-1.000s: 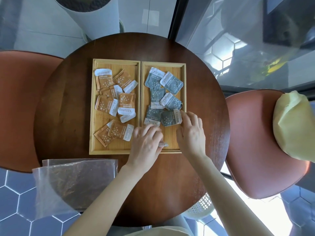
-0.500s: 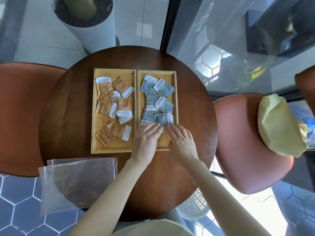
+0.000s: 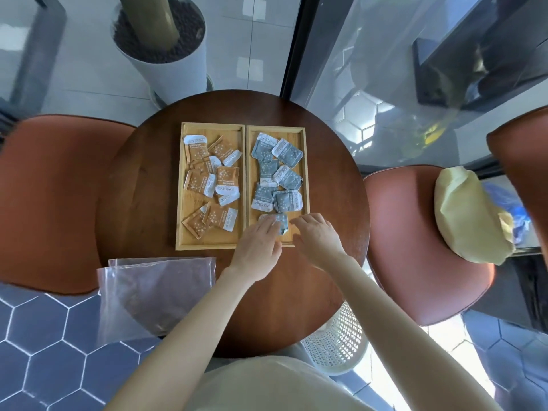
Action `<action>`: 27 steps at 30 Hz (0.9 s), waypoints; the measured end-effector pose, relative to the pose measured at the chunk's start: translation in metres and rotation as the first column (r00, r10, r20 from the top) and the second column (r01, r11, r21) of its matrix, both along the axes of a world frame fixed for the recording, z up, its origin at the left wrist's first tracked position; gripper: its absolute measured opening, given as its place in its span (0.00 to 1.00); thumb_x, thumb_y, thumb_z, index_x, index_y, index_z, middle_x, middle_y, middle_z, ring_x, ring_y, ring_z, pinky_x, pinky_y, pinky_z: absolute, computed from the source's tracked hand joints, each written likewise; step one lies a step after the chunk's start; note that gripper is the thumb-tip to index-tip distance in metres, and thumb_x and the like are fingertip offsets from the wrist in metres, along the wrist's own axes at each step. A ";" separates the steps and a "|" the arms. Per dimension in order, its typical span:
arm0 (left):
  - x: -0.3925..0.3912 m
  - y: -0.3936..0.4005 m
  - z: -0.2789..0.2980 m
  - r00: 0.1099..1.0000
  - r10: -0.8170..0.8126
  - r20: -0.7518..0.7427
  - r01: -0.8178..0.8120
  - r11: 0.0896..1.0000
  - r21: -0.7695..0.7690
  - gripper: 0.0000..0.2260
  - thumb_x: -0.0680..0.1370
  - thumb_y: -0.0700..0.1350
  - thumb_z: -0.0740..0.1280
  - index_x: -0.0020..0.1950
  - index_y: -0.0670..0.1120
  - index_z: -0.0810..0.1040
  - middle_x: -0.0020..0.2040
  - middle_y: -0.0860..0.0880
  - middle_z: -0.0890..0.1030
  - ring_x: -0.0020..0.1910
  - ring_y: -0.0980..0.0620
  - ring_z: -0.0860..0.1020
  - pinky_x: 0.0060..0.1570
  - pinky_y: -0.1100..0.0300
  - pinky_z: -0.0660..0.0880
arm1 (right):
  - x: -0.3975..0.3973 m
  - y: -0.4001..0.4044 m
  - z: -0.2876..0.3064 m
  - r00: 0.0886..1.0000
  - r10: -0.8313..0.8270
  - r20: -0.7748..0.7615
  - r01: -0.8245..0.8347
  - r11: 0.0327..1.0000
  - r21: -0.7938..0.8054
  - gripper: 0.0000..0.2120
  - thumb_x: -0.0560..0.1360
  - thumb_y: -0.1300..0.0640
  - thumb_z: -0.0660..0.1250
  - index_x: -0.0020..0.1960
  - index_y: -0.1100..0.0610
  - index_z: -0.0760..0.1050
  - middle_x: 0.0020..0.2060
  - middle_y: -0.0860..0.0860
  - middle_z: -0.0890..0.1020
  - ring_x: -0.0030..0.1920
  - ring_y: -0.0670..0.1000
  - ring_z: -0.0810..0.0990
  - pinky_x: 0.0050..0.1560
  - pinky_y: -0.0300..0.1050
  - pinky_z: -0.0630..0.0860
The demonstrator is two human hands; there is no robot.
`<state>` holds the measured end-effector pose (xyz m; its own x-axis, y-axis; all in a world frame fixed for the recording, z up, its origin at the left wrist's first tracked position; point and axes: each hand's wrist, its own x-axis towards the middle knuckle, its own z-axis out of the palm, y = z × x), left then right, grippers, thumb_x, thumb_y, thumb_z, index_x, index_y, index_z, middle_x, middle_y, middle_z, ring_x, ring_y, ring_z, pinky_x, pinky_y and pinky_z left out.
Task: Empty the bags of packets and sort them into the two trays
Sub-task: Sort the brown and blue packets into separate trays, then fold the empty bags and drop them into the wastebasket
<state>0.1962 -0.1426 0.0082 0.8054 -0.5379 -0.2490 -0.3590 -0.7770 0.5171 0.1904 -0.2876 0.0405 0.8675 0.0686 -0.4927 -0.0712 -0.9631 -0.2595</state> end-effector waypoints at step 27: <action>-0.093 0.268 -0.024 0.501 0.825 -0.262 -0.821 0.548 0.157 0.24 0.76 0.44 0.64 0.70 0.37 0.62 0.69 0.38 0.69 0.67 0.40 0.66 0.63 0.47 0.64 | -0.124 0.182 -0.072 0.981 0.165 0.102 -0.162 0.986 -0.045 0.27 0.79 0.60 0.52 0.75 0.57 0.47 0.76 0.52 0.52 0.76 0.52 0.49 0.74 0.50 0.43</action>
<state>0.1035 0.1250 -0.0157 0.7771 0.3356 -0.5325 0.5997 -0.6516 0.4645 0.0664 -0.1055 -0.0310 0.8932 0.1978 -0.4038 0.1140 -0.9683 -0.2221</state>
